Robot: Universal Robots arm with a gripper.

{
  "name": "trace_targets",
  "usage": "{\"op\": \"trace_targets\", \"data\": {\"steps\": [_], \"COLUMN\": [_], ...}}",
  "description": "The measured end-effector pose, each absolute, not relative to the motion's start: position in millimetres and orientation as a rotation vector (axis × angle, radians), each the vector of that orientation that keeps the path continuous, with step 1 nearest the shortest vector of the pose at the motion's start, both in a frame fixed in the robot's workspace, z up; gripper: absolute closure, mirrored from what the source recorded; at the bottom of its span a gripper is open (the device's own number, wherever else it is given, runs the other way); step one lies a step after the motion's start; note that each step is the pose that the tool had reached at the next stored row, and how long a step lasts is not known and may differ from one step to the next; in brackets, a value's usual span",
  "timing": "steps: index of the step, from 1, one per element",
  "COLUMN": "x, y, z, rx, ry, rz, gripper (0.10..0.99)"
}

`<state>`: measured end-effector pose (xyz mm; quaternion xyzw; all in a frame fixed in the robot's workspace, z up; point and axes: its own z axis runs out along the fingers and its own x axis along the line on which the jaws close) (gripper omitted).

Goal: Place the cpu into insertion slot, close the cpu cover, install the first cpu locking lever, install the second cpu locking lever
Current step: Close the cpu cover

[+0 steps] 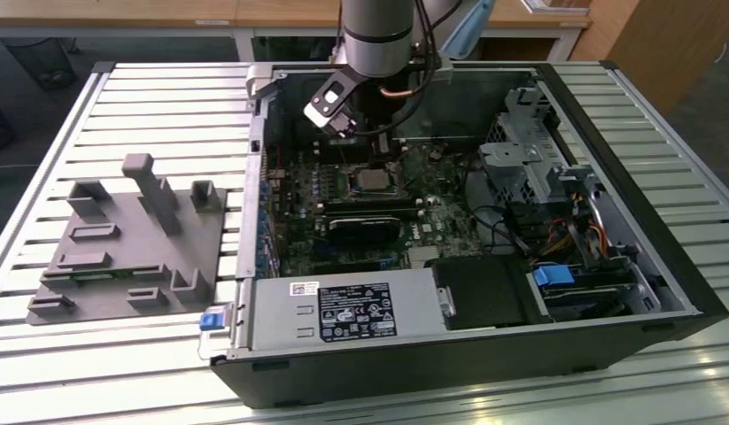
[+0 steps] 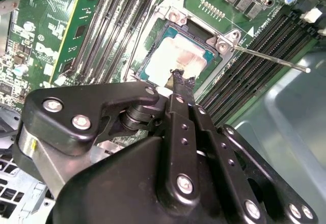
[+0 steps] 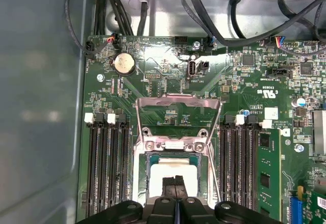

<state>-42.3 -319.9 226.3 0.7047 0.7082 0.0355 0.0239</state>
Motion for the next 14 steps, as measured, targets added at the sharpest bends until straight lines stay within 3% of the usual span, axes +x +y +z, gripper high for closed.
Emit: {"op": "trace_targets", "data": {"steps": [14], "x": [-42.3], "y": [-319.9], "z": [265.9], "rx": [2.181], "ry": [2.192], "rz": [0.11], "gripper": [0.98]}}
